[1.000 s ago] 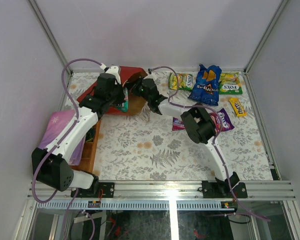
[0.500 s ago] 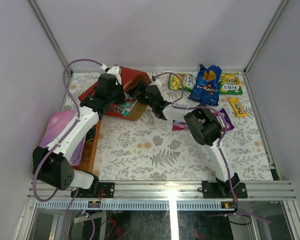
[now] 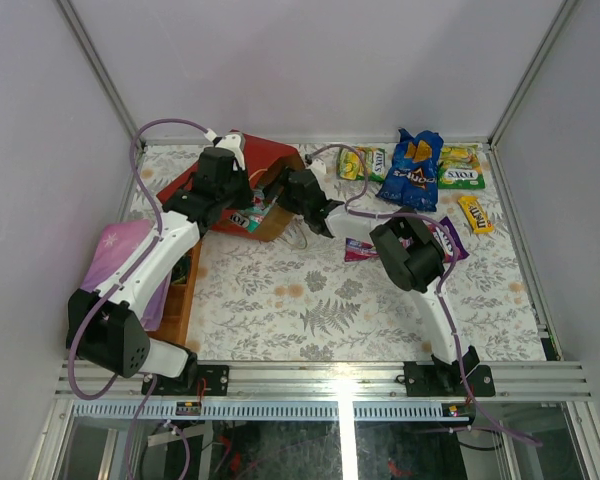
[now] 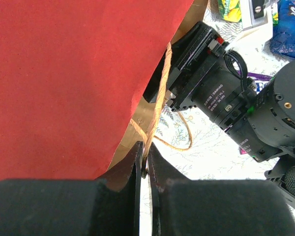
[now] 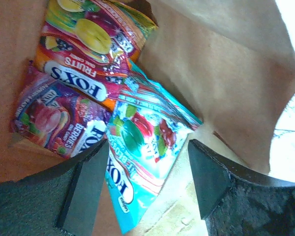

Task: Take the snacks out of the paper bag
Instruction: Take out the snack from the paper bag.

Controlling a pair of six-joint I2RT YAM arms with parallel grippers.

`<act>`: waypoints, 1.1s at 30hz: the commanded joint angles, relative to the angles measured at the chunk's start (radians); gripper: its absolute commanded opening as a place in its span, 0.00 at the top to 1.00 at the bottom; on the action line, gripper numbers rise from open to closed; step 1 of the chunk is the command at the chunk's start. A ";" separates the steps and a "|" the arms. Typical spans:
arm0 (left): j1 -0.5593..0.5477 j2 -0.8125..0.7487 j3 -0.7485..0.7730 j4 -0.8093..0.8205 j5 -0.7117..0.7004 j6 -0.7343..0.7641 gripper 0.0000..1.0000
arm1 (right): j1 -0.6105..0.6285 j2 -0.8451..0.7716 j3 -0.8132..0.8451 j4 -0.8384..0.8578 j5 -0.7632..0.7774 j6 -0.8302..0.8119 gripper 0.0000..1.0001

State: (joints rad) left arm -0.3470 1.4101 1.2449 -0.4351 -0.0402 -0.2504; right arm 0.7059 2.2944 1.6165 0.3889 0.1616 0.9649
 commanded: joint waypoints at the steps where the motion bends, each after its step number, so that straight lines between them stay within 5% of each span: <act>1: 0.002 -0.003 0.012 0.024 0.016 -0.007 0.94 | -0.002 -0.065 -0.025 -0.002 0.044 0.005 0.29; 18: 0.006 0.007 0.014 0.019 0.024 -0.007 0.93 | -0.003 0.072 0.030 -0.096 0.003 0.182 0.35; 30: 0.006 0.004 0.013 0.019 0.030 -0.011 0.93 | 0.010 0.215 0.188 -0.163 -0.050 0.254 0.47; 33: 0.007 0.007 0.014 0.019 0.033 -0.012 0.93 | 0.015 0.229 0.204 -0.160 -0.052 0.254 0.56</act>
State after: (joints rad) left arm -0.3458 1.4113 1.2449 -0.4355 -0.0216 -0.2539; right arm 0.7067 2.4821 1.7870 0.2985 0.1261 1.2053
